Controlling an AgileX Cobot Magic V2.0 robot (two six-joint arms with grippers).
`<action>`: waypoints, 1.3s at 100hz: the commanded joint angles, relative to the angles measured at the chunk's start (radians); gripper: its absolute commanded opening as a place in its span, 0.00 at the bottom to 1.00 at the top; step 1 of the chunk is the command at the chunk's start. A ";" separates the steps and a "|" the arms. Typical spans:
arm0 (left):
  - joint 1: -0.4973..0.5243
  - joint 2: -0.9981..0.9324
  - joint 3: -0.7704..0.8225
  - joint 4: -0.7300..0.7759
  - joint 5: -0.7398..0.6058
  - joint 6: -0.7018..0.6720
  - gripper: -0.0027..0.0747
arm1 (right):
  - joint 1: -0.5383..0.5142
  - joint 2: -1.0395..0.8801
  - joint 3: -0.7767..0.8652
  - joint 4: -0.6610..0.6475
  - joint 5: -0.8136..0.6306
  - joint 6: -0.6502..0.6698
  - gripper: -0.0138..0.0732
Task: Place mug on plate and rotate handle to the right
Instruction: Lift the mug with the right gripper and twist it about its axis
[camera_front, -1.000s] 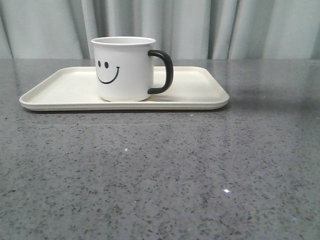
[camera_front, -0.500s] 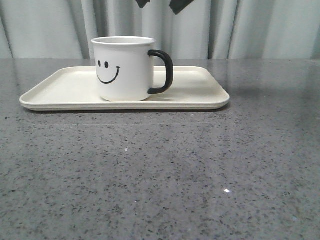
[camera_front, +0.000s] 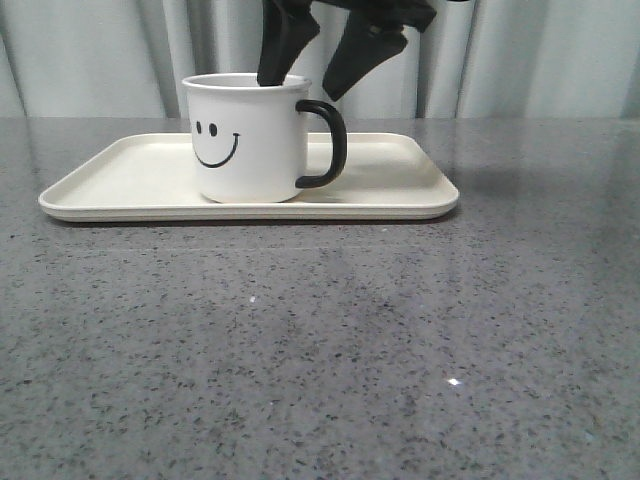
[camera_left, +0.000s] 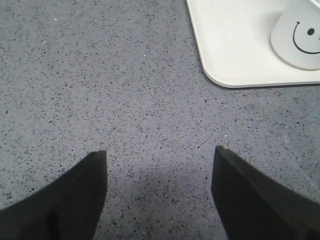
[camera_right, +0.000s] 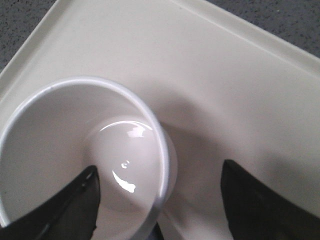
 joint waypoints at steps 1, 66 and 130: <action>0.004 0.002 -0.025 -0.019 -0.066 -0.009 0.60 | 0.004 -0.038 -0.034 0.008 -0.039 -0.002 0.74; 0.004 0.002 -0.025 -0.019 -0.066 -0.009 0.60 | 0.008 -0.017 -0.035 0.031 -0.084 0.004 0.09; 0.004 0.002 -0.025 -0.019 -0.066 -0.009 0.60 | 0.008 -0.004 -0.344 0.030 0.233 -0.321 0.09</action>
